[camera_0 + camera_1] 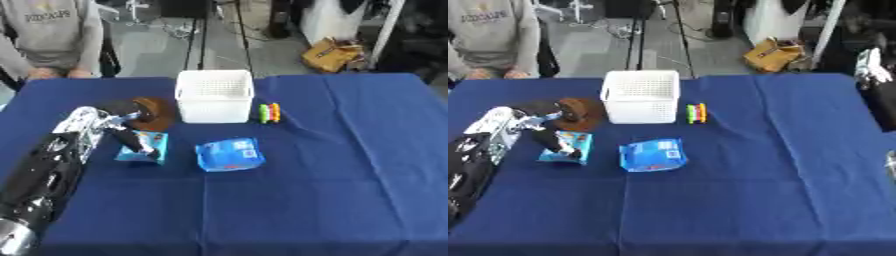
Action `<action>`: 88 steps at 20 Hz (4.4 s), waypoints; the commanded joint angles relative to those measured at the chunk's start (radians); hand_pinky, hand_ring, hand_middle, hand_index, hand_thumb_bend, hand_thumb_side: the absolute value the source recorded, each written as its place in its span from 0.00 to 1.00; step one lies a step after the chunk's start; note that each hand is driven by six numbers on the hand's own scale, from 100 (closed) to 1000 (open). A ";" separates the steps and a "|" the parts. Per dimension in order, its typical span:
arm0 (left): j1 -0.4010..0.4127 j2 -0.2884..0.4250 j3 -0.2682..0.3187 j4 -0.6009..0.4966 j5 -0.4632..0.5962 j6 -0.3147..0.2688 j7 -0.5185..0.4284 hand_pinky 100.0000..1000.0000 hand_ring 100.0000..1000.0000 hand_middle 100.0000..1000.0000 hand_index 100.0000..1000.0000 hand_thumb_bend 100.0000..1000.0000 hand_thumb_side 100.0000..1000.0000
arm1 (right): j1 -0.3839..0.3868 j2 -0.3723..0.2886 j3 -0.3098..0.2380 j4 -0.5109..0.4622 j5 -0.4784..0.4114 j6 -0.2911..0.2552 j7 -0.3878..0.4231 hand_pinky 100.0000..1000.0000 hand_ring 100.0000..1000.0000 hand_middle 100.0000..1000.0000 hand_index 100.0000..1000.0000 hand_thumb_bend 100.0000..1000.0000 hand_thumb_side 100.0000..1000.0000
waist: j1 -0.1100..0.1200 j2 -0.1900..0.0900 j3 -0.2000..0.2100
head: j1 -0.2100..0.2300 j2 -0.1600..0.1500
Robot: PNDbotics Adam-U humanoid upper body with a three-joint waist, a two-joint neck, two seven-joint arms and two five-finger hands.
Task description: Pick up objects on the table and place them in the box.
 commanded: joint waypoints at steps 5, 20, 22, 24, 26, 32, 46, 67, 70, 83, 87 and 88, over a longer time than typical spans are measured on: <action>-0.045 0.035 0.020 -0.011 0.012 0.005 -0.048 0.95 0.88 0.86 0.90 0.75 0.46 | -0.028 -0.024 -0.003 -0.015 -0.006 -0.001 0.003 0.50 0.63 0.67 0.81 0.00 0.68 | 0.005 0.016 -0.011 | 0.003 0.007; -0.079 0.096 0.027 -0.079 0.124 0.002 -0.261 0.96 0.89 0.86 0.90 0.73 0.49 | -0.033 -0.026 -0.008 -0.013 -0.006 -0.002 0.001 0.50 0.63 0.67 0.81 0.00 0.68 | 0.012 0.014 -0.015 | -0.003 0.007; -0.073 0.096 0.026 -0.072 0.120 0.001 -0.283 0.97 0.89 0.86 0.90 0.73 0.48 | -0.033 -0.027 -0.008 -0.012 -0.005 -0.002 0.001 0.50 0.63 0.67 0.81 0.00 0.68 | 0.011 0.014 -0.014 | -0.005 0.007; -0.069 0.098 0.025 -0.068 0.116 -0.002 -0.304 0.97 0.89 0.85 0.90 0.73 0.48 | -0.033 -0.027 -0.009 -0.012 -0.005 -0.002 0.000 0.50 0.63 0.67 0.81 0.00 0.68 | 0.010 0.015 -0.013 | -0.005 0.007; -0.068 0.099 0.025 -0.068 0.115 -0.005 -0.318 0.97 0.89 0.85 0.90 0.73 0.47 | -0.033 -0.027 -0.009 -0.013 -0.005 -0.002 0.000 0.50 0.63 0.67 0.81 0.00 0.68 | 0.010 0.015 -0.012 | -0.006 0.007; -0.062 0.098 0.025 -0.065 0.117 -0.009 -0.341 0.98 0.89 0.86 0.90 0.66 0.40 | -0.033 -0.025 -0.008 -0.011 -0.006 -0.003 0.002 0.50 0.64 0.67 0.81 0.00 0.68 | 0.010 0.015 -0.010 | -0.008 0.007; -0.049 0.085 0.024 -0.047 0.075 -0.009 -0.326 0.98 0.89 0.87 0.91 0.68 0.40 | -0.032 -0.023 -0.007 -0.011 -0.008 -0.005 0.004 0.50 0.64 0.67 0.81 0.00 0.68 | 0.009 0.017 -0.013 | -0.013 0.007; -0.039 0.058 0.034 -0.003 0.021 0.006 -0.162 0.97 0.87 0.85 0.91 0.68 0.42 | -0.038 -0.023 -0.004 -0.015 -0.011 -0.009 0.010 0.50 0.64 0.67 0.81 0.00 0.68 | 0.008 0.042 -0.030 | -0.016 0.007; -0.041 0.057 0.035 -0.001 0.030 0.010 -0.172 0.89 0.76 0.62 0.79 0.61 0.39 | -0.040 -0.023 -0.004 -0.016 -0.012 -0.009 0.011 0.50 0.64 0.67 0.82 0.00 0.68 | 0.010 0.048 -0.032 | -0.015 0.007; -0.063 0.085 0.041 -0.096 0.033 0.098 -0.037 0.49 0.32 0.24 0.44 0.23 0.25 | -0.041 -0.021 -0.007 -0.012 -0.011 -0.009 0.010 0.50 0.64 0.67 0.82 0.00 0.68 | 0.010 0.042 -0.027 | -0.017 0.007; -0.089 0.086 0.051 -0.127 0.056 0.120 -0.018 0.50 0.33 0.24 0.45 0.24 0.27 | -0.041 -0.021 -0.006 -0.011 -0.011 -0.010 0.011 0.50 0.64 0.67 0.82 0.00 0.68 | 0.010 0.039 -0.028 | -0.015 0.007; -0.095 0.083 0.053 -0.132 0.059 0.128 -0.003 0.50 0.32 0.24 0.44 0.24 0.27 | -0.041 -0.021 -0.006 -0.011 -0.012 -0.010 0.012 0.50 0.64 0.67 0.82 0.00 0.68 | 0.010 0.039 -0.029 | -0.014 0.007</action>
